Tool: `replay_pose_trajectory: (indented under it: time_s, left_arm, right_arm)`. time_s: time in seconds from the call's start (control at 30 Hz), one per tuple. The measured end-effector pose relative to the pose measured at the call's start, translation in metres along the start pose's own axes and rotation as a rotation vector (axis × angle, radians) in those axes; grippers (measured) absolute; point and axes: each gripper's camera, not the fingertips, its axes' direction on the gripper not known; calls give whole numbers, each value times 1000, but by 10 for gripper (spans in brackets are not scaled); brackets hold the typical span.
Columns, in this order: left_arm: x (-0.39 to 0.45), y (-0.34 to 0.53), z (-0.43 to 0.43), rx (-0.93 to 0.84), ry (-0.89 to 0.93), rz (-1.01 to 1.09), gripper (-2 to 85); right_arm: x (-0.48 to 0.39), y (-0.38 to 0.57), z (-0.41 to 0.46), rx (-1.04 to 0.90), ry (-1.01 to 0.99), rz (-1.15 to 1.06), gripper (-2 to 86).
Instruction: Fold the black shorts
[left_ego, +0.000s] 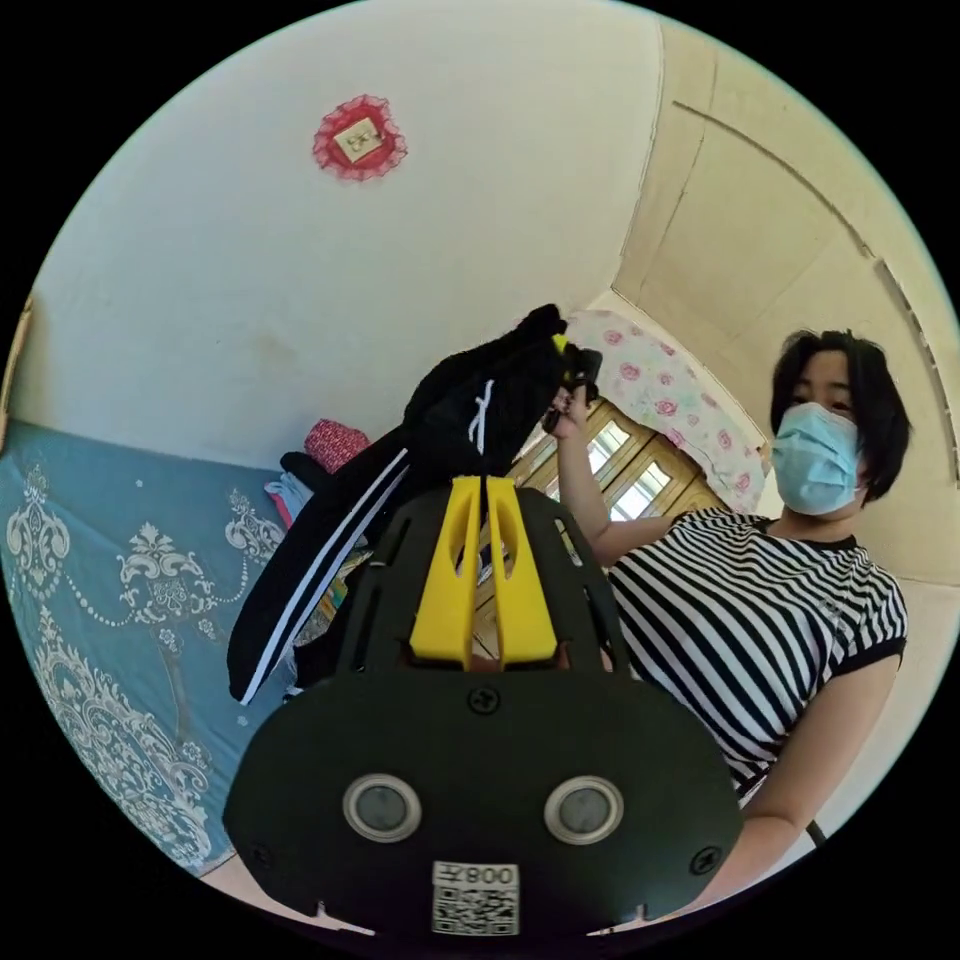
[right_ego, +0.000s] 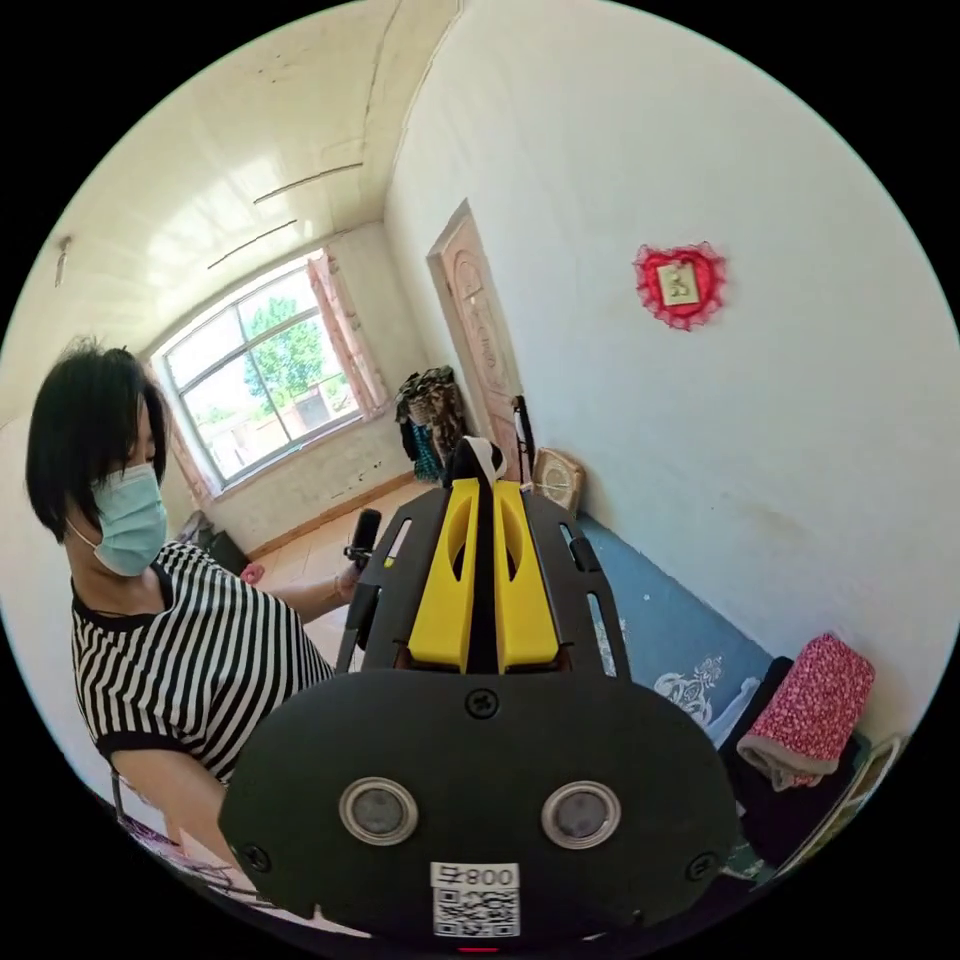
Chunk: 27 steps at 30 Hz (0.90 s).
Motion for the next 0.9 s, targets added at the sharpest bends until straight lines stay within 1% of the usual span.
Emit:
replay_pose_trajectory:
  time_s: [0.07, 0.17, 0.37, 0.5, 0.6, 0.7, 0.77, 0.8, 0.87, 0.9]
  left_arm:
    - [14, -4, -13, 32, 26, 68, 9]
    - [29, -10, -20, 46, 74, 146, 8]
    - [44, -28, -13, -8, 149, 276, 7]
    - [36, -37, -32, 19, 99, 345, 7]
    - [16, -37, -70, 85, 6, 360, 7]
    - [-20, -32, -122, 165, -103, 310, 8]
    - [-59, -23, -168, 233, -174, 231, 9]
    - [-70, -20, -180, 252, -190, 202, 9]
    - [-114, -6, -229, 324, -269, 90, 11]
    - [-126, -2, -241, 343, -295, 58, 12]
  right_arm:
    - [26, 8, -22, 59, 59, 83, 21]
    - [54, 14, -42, 142, 93, 149, 21]
    - [90, -10, -52, 222, 140, 131, 22]
    - [107, -46, -31, 233, 144, 72, 22]
    - [123, -85, 14, 197, 122, 18, 22]
    - [141, -126, 89, 89, 95, -24, 22]
    - [159, -157, 168, -20, 69, -53, 24]
    - [164, -164, 190, -47, 53, -62, 25]
    - [187, -187, 287, -161, -18, -73, 29]
    - [192, -192, 312, -190, -39, -76, 30]
